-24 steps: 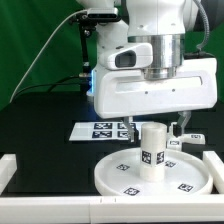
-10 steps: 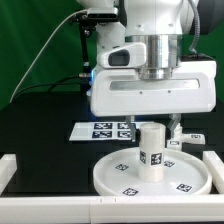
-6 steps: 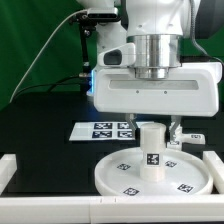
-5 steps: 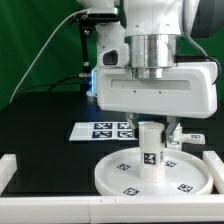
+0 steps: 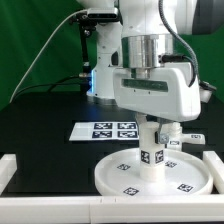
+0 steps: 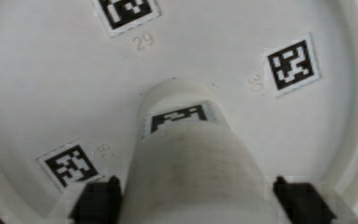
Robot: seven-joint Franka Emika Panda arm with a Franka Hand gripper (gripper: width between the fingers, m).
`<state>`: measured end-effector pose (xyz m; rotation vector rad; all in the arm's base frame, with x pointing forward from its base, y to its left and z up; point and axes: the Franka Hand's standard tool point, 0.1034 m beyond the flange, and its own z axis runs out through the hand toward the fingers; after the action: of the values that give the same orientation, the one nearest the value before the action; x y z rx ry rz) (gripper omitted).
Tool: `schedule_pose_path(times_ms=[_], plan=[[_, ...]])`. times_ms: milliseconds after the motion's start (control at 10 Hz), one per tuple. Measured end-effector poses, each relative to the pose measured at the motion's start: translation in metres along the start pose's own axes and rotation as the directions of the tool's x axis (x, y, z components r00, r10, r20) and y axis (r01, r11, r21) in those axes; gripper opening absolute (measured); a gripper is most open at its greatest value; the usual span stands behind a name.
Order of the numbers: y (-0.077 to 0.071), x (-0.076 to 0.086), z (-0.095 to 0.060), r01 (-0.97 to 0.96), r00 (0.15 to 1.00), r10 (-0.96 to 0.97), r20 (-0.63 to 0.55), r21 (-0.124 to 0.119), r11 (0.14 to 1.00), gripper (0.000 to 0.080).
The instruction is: Assemble round table
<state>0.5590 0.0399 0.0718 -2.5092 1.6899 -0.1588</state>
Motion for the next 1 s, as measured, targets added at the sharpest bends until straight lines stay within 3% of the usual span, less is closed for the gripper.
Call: schedule_pose_path(times_ms=[100,200,300,600,700,800,900,1000], plan=[[-0.0002,-0.0007,0.0000,-0.112,0.994,0.112,0.011,-0.002,0.994,0.0407],[-0.0020,-0.0010,0.0006,-0.294,0.955,0.295,0.037,-0.026,0.955,0.0407],[-0.0030,-0.0009,0.0011,-0.445,0.894,0.446,0.052,-0.033,0.895,0.0407],[-0.0040,-0.0015,0.0013,-0.675,0.733,0.675,0.078,-0.036,0.737,0.0407],[-0.0038,-0.0013,0.0014,-0.674,0.735,0.674,0.078,-0.036,0.738,0.0463],[-0.0038,-0.0015,0.0015,-0.659,0.748,0.659,0.079,-0.035,0.751,0.0463],[-0.0031,-0.0024,0.0017,-0.579,0.810,0.580,0.084,-0.036,0.814,0.0582],[-0.0029,-0.0048,0.0017,-0.475,0.873,0.477,0.100,-0.047,0.879,0.0635]])
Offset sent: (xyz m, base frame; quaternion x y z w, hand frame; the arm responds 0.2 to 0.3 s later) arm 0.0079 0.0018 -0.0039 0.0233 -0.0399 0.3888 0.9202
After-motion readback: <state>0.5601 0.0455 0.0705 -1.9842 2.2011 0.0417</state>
